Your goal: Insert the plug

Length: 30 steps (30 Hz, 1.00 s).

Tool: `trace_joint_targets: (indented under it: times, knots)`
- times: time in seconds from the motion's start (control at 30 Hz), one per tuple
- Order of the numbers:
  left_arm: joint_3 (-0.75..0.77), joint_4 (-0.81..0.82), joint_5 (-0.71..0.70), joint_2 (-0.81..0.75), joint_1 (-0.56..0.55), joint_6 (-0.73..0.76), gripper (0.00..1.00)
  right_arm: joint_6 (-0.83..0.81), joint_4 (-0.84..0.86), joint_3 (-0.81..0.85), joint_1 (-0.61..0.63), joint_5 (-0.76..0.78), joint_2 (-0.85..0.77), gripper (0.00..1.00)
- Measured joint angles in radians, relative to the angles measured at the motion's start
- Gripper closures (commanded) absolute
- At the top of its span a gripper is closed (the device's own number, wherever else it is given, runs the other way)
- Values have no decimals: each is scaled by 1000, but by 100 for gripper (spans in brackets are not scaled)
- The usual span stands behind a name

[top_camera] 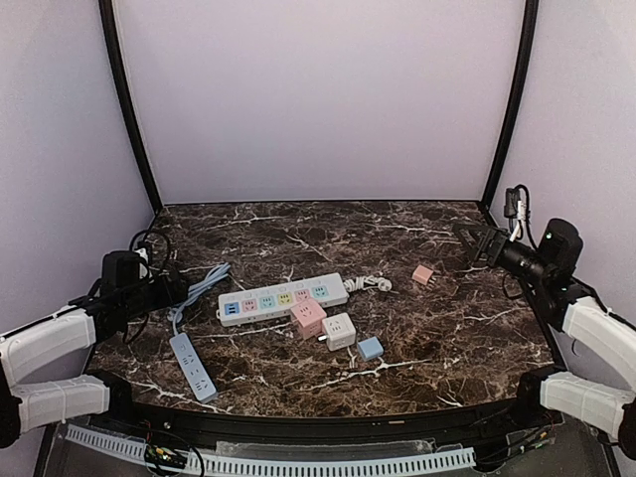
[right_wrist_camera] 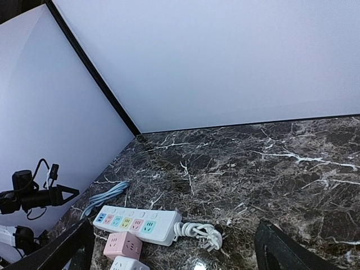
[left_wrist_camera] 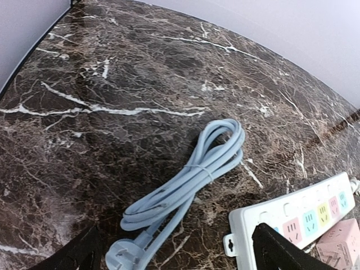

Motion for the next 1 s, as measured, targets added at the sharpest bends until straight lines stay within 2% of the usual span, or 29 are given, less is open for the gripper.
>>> trace_joint_targets:
  times: [0.43,0.73,1.0]
  knots:
    - [27,-22,52,-55,-157,3,8,34,-100,-14,29,67,-21,1]
    - [42,-57,62,-75,-214,-8,9,-11,-247,43,201,193,69,1]
    - [48,-67,66,-47,-330,-3,10,-34,-325,57,345,312,105,1]
